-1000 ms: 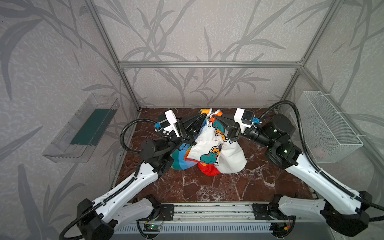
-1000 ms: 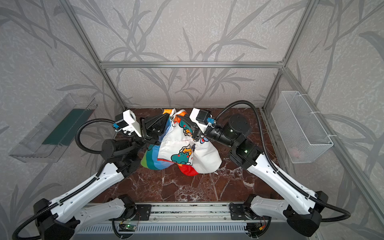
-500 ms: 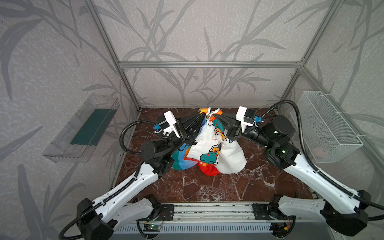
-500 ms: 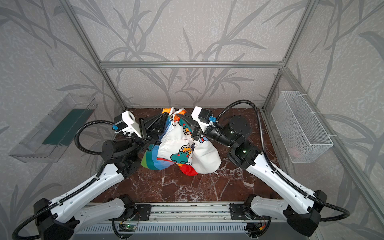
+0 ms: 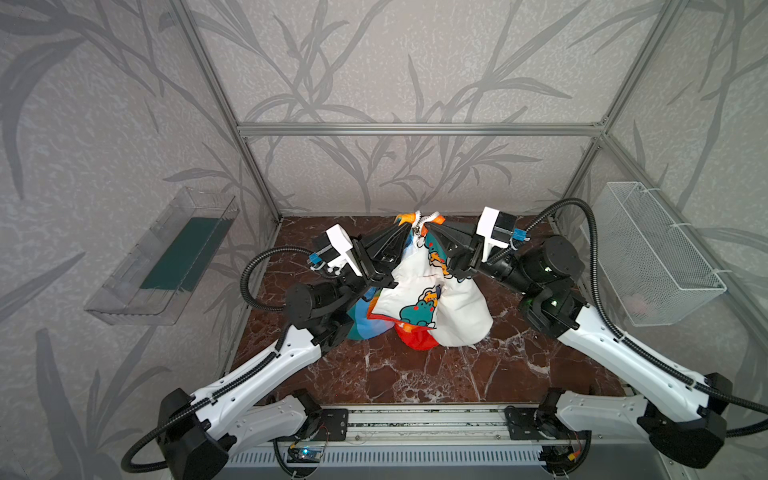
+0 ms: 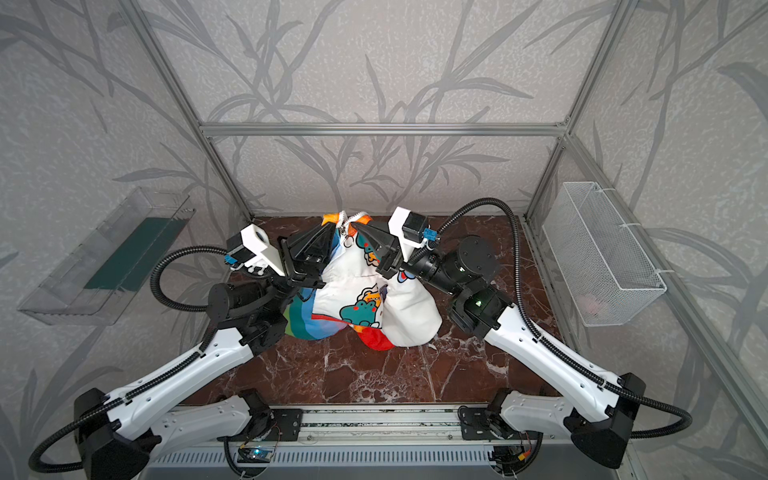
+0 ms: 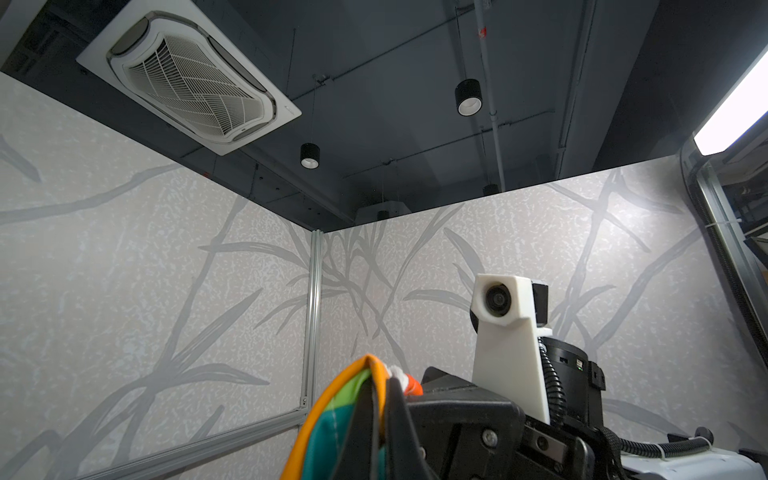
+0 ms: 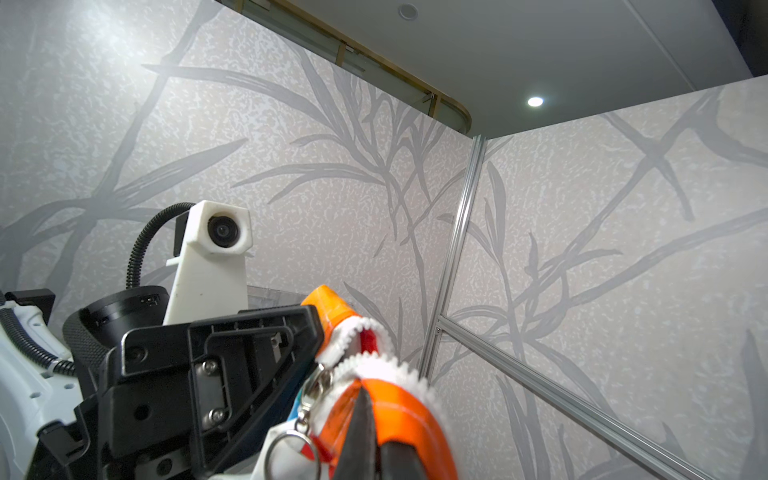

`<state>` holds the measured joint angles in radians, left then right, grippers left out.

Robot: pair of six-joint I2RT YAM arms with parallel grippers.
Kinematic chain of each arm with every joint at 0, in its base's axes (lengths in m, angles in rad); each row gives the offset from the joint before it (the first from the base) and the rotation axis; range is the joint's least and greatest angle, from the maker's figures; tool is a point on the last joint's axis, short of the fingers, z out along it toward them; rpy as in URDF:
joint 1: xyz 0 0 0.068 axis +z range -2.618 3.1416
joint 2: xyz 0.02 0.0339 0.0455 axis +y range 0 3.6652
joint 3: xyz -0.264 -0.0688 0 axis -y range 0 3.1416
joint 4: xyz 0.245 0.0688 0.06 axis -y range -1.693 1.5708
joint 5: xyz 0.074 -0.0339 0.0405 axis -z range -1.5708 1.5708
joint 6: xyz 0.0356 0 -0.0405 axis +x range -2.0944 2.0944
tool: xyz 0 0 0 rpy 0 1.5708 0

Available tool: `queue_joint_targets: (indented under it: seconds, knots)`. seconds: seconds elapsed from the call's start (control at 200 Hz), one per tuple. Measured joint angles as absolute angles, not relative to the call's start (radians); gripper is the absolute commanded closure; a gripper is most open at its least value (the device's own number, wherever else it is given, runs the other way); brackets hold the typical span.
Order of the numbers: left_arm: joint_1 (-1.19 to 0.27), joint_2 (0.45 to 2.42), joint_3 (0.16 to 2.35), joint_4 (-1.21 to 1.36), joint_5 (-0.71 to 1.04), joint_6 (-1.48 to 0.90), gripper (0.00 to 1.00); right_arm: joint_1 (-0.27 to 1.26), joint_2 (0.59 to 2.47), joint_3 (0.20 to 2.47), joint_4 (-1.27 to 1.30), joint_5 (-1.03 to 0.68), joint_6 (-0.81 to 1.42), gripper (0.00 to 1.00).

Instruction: Zip up the jacket

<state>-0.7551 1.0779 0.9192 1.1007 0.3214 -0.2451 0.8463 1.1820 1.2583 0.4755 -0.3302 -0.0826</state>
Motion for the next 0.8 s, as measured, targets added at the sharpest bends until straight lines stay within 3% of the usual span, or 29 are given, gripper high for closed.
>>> queue_joint_targets:
  seconds: [0.8]
  knots:
    - [-0.844, 1.136, 0.944, 1.190, 0.188, -0.059, 1.00, 0.886, 1.196, 1.206, 0.655, -0.249, 0.013, 1.00]
